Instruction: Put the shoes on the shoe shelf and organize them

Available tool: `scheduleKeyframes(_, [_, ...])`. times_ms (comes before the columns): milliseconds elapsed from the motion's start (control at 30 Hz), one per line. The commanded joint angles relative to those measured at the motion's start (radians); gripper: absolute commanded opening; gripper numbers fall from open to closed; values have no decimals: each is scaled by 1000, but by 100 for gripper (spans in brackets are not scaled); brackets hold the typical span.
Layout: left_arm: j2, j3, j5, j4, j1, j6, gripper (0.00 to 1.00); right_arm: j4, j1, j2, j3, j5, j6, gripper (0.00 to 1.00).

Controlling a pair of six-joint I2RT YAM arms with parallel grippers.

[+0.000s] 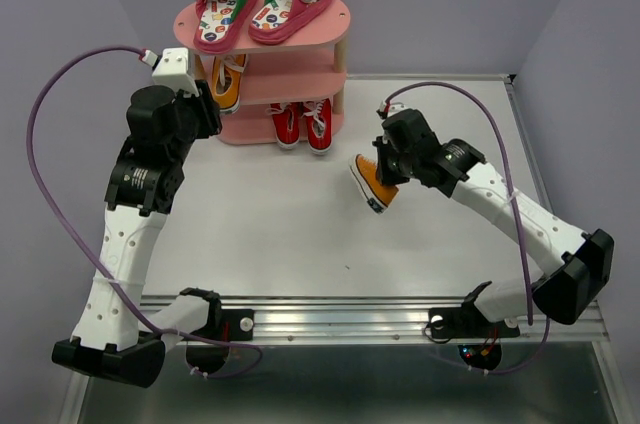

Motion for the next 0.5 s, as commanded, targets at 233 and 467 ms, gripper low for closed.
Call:
scheduleKeyframes(233, [-22,0,-15,58,-3,8,50,181,49,57,-206,-98,-25,1])
scheduleKeyframes(467, [-8,-12,-6,67,-3,8,50,270,72,140,-300,-84,3,16])
